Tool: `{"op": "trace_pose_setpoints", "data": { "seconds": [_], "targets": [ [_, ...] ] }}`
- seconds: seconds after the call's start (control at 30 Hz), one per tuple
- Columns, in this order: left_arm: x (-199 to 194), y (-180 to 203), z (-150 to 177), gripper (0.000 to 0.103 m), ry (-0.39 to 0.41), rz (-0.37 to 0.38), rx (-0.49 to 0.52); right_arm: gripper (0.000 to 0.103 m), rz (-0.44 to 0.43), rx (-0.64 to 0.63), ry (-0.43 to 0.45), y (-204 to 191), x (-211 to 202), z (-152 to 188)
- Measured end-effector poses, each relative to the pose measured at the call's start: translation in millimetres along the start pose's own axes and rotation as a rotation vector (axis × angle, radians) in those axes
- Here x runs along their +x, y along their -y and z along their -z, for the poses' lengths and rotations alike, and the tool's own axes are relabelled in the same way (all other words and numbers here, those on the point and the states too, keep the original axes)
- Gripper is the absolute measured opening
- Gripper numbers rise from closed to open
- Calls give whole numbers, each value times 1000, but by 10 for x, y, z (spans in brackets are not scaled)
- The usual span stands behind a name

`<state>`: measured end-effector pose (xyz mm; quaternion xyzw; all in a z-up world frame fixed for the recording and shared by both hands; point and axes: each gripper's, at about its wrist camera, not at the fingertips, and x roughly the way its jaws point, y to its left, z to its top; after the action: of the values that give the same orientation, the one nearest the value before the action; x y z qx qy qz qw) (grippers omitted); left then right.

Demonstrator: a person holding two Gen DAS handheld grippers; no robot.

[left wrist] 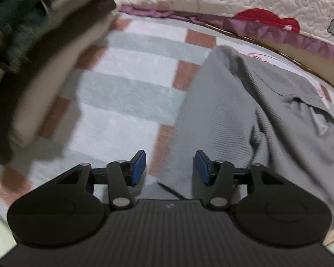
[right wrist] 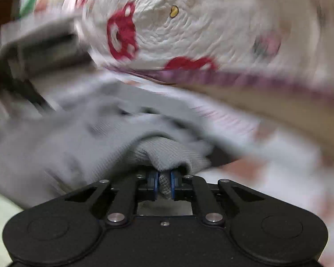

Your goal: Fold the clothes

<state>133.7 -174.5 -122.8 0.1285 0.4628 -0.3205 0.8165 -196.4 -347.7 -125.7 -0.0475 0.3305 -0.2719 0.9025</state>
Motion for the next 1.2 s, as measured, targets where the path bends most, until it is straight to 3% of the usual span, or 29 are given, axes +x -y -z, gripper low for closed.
{"op": "trace_pose_setpoints", "data": {
  "seconds": [0.03,0.13,0.23,0.4,0.47,0.57,0.63,0.73,0.8,0.87,0.93,1.0,1.2],
  "targets": [
    [-39,-15,-3,52,13,0,12,9,67,-25,-23,134,0,52],
    [-118,-60,-13,54,32,29,31,9,130,141,-127,684,53,202],
    [-94,-4,-6,54,28,71,41,9,194,237,-169,1078,74,272],
    [-7,216,18,55,19,130,94,9,387,156,-173,1344,82,299],
    [28,303,27,64,15,153,115,8,439,194,-183,1553,83,386],
    [80,435,41,70,10,188,147,8,374,361,-187,1815,81,558],
    [115,523,51,70,7,211,168,9,359,372,-199,1829,105,598],
    [282,558,32,69,-30,158,145,9,314,412,-177,1843,131,599],
    [394,564,9,63,-45,119,130,9,243,489,-151,1885,119,608],
    [430,610,-17,18,-52,117,158,10,209,521,-137,1874,97,630],
    [363,716,-63,3,-24,63,204,10,199,521,-128,1845,84,641],
    [230,788,-155,3,31,3,239,10,190,529,-115,1816,63,648],
    [-489,644,-729,3,327,-96,249,9,200,526,2,1825,-77,510]
  ]
}}
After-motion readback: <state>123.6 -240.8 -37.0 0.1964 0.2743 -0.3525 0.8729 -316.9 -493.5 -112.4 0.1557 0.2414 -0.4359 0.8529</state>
